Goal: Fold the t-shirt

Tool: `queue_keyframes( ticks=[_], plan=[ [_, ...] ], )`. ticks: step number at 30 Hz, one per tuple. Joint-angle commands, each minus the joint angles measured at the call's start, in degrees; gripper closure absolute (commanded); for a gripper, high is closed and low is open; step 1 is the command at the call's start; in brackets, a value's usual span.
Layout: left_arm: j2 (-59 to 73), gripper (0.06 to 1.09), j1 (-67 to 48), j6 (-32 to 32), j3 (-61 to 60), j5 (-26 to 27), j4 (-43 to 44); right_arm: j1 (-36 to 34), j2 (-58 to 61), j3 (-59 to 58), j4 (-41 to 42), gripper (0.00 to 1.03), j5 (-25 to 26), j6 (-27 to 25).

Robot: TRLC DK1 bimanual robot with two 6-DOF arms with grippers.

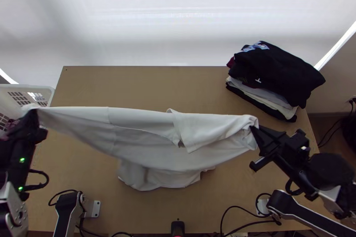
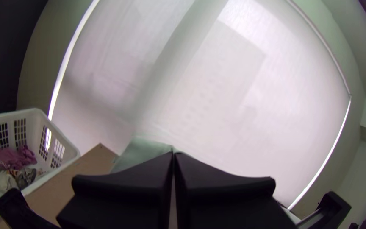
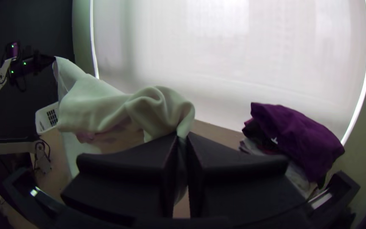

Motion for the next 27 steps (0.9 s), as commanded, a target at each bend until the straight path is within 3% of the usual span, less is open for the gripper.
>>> queue_keyframes(
  ticks=[1,7,13,16,21,27],
  plan=[
    [1.1,1.05,-0.3,0.1,-7.1,-0.6,4.3,-2.0,-2.7,-5.7,1.6,1.00,1.8,3.3],
    [13.4,1.05,-7.7,0.0,-11.4,-3.5,14.6,-7.2,-2.8,-13.1,8.1,1.00,-0.7,3.9],
    [33.5,1.05,-17.6,-0.3,-5.7,-6.0,23.5,-27.5,6.5,-14.0,15.0,1.00,-16.8,5.1],
    [45.3,1.05,-22.7,-0.2,0.7,-8.7,24.5,-35.5,11.6,-13.3,18.6,1.00,-21.2,4.9],
    [60.1,1.05,-30.9,0.1,11.4,-11.5,27.3,-45.9,20.0,-11.6,22.4,1.00,-25.2,4.3],
    [73.7,1.05,-37.9,-0.2,23.4,-12.5,28.5,-53.9,26.1,-11.1,27.6,1.00,-26.0,3.0]
  ],
)
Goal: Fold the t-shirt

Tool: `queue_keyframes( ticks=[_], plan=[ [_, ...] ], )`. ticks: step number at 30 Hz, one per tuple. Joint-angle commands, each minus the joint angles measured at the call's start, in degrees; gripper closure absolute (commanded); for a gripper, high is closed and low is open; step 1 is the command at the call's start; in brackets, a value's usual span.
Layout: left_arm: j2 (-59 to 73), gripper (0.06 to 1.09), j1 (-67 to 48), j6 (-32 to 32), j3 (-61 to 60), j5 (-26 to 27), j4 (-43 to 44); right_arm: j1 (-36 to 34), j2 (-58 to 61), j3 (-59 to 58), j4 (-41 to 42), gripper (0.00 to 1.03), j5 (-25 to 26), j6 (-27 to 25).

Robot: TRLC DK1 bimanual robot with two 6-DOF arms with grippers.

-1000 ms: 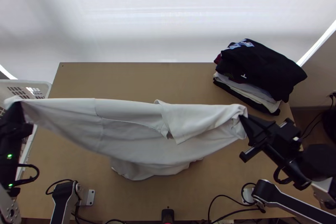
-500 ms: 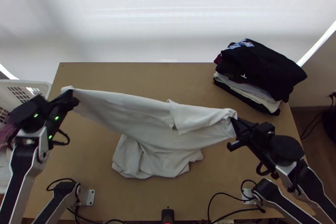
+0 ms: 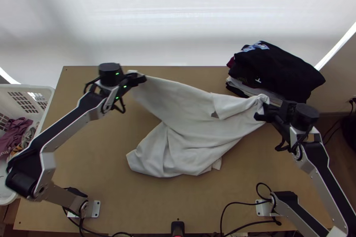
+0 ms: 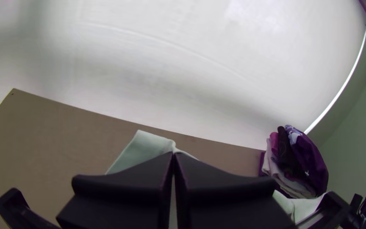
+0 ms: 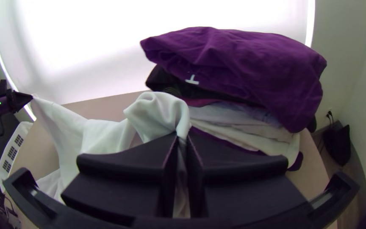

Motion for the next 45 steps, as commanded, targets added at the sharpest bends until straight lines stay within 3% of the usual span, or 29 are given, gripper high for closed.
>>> queue_keyframes(
  ticks=[1,12,13,15,17,27,30,33,37,41,45],
  plan=[
    [6.8,1.05,-3.1,-0.4,6.9,-0.8,0.9,-3.4,2.3,1.9,4.1,1.00,-0.1,-0.7],
    [27.6,1.05,-7.0,-2.3,26.2,-2.8,0.8,-4.1,7.9,0.0,9.1,1.00,0.7,4.4],
    [28.8,1.05,-6.8,-2.8,28.0,-3.2,0.6,-4.2,8.3,0.7,8.9,0.97,0.7,5.9],
    [30.8,1.05,-6.4,-2.9,31.1,-3.8,0.6,-4.1,7.9,1.9,8.0,0.79,2.6,6.5],
    [32.8,1.05,-5.8,-3.1,34.5,-3.8,0.5,-2.9,7.1,3.1,7.1,0.68,3.9,5.5],
    [40.7,1.03,-5.2,-3.7,47.0,-3.9,-3.7,-2.2,5.2,14.5,-3.8,0.67,4.4,4.1],
    [39.5,0.90,-5.3,-2.9,47.0,-4.9,-5.0,2.2,4.5,18.1,-4.9,0.67,4.4,0.9],
    [38.3,0.71,-5.3,-3.0,46.8,-5.3,-5.8,7.0,5.6,22.3,-7.9,0.67,4.4,0.2],
    [35.7,0.53,-5.4,-2.9,46.1,-5.2,-7.7,13.0,7.1,24.7,-9.5,0.67,4.6,-1.2],
    [31.4,0.12,-5.6,-2.6,45.4,-2.7,-14.7,17.0,9.2,27.6,-12.9,0.67,4.8,-1.3],
    [25.9,0.11,-5.2,-2.5,42.7,-2.6,-22.0,18.6,11.2,29.5,-15.0,0.67,4.8,-0.7]
  ],
)
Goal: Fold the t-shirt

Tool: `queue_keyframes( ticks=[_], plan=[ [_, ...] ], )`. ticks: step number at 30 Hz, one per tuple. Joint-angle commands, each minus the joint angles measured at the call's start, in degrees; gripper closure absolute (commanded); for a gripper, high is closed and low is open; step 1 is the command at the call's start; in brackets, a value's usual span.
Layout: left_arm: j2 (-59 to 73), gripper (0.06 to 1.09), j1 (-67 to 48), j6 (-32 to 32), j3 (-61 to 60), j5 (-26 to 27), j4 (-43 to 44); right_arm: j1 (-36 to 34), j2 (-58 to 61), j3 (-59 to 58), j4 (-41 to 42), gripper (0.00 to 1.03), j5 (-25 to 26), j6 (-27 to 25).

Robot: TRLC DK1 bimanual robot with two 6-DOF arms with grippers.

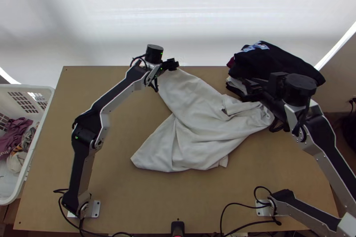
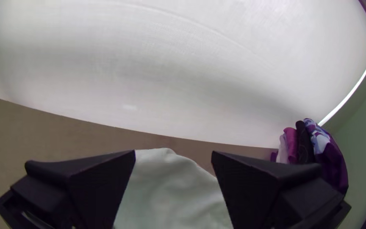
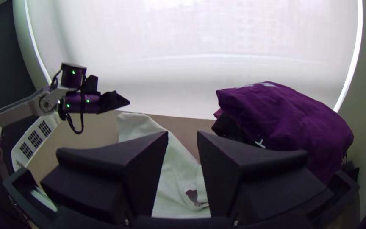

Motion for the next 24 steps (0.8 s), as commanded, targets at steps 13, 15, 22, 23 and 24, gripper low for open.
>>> queue_keyframes(
  ticks=[13,15,22,23,24],
  plan=[
    [-36.7,0.11,5.6,3.4,-37.9,15.3,-9.2,4.6,4.5,4.4,-1.9,0.67,0.7,0.8],
    [-40.3,0.11,5.9,3.8,-42.6,16.1,-13.0,4.7,4.3,4.4,-2.1,0.67,0.7,0.9],
    [-48.6,0.11,7.0,3.2,-61.5,23.4,-20.2,6.1,3.3,4.3,-3.1,0.67,0.7,1.5],
    [-48.8,0.11,7.5,3.1,-63.0,23.6,-20.8,6.4,3.1,4.2,-3.1,0.67,0.7,1.5],
    [-49.2,0.11,7.7,2.6,-64.8,23.6,-20.9,6.7,3.1,4.3,-3.1,0.67,0.7,1.5]
  ],
)
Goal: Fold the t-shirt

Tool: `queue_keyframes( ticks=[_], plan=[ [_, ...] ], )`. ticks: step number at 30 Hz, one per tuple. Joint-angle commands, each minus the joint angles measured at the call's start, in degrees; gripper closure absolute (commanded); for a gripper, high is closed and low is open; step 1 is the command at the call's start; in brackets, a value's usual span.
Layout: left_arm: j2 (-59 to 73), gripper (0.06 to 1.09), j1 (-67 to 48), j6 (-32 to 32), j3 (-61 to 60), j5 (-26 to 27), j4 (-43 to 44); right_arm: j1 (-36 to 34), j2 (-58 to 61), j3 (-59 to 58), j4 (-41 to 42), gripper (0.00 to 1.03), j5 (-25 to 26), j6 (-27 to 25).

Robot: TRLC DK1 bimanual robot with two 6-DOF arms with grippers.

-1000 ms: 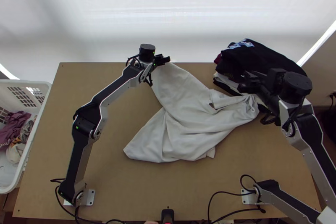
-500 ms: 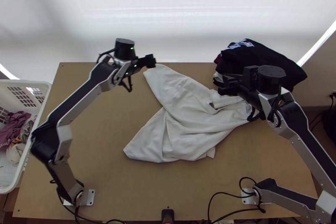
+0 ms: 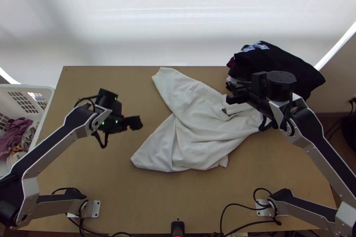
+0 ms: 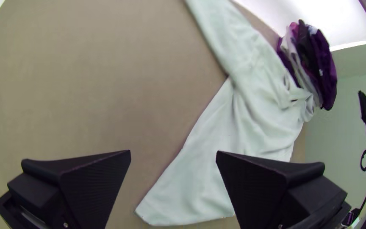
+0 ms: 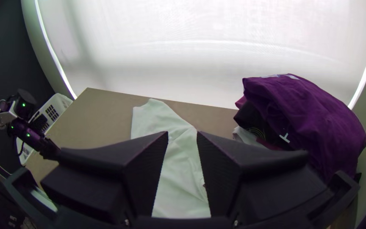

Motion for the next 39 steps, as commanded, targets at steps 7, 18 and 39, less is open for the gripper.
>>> queue_keyframes(
  ticks=[7,18,39],
  plan=[
    [-1.1,0.11,2.6,-1.6,-9.9,7.2,-5.1,2.9,-1.8,1.7,-1.0,0.67,0.6,1.1],
    [2.4,0.26,0.1,-3.2,-12.9,9.9,-6.2,3.6,-2.0,1.8,-1.2,0.67,1.0,1.6],
    [3.5,1.05,-2.9,-1.1,-15.3,6.6,5.4,1.6,16.1,11.5,-7.9,0.67,-0.1,12.1]
  ],
)
